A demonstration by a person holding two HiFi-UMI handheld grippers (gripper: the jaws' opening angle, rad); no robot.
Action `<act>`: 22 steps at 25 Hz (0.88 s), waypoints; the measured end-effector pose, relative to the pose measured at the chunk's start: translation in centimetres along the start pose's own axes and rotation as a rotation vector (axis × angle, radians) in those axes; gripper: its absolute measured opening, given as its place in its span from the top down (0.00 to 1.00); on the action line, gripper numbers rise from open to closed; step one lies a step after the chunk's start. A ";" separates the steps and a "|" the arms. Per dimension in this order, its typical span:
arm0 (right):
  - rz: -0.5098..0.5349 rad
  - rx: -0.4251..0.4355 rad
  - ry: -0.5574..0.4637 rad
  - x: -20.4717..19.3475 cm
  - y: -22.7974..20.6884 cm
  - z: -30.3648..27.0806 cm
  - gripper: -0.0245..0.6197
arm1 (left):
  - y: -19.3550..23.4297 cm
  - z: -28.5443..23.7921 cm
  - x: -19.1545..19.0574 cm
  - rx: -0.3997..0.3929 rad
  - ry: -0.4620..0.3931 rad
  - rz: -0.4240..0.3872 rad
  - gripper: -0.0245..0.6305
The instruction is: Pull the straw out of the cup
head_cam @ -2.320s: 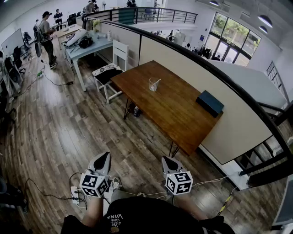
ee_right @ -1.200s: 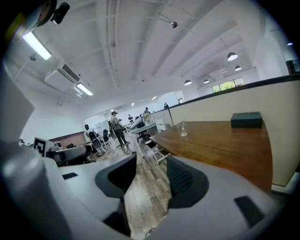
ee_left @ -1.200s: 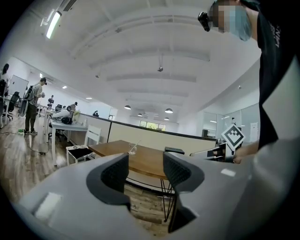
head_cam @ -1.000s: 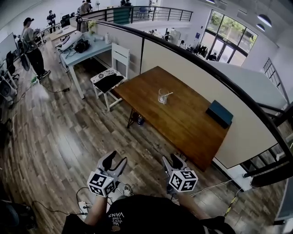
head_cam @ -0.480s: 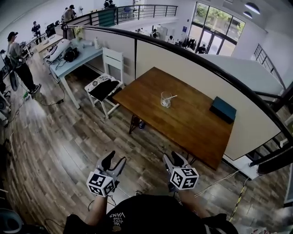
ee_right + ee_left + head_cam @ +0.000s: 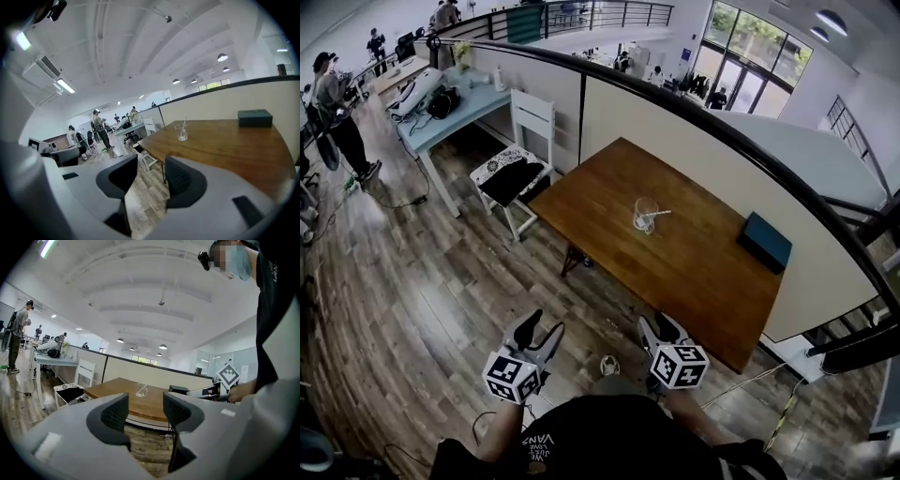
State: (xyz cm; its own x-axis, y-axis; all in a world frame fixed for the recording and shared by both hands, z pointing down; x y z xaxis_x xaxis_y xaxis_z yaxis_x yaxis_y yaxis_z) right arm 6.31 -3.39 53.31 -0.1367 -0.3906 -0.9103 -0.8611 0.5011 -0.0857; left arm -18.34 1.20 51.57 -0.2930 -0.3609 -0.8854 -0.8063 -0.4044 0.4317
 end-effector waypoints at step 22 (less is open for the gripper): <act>0.053 0.076 0.017 6.0 -13.9 -11.0 0.70 | 1.1 -15.4 3.2 0.095 -0.041 0.028 0.63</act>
State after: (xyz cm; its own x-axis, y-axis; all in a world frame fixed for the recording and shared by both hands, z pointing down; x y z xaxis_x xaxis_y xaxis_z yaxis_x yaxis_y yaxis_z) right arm 12.04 -21.16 53.50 -0.1899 -0.3752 -0.9073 -0.8132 0.5779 -0.0688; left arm -12.22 -13.37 51.90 -0.3351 -0.3351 -0.8806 -0.8423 -0.3122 0.4393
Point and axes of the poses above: the fingertips, and each gripper's own axes: z backward along the fingers, y to its left, x out of its top, the point moved 3 cm from there along z, backward along the fingers, and after that the axes turned 13 degrees about z, right-handed, at the moved point
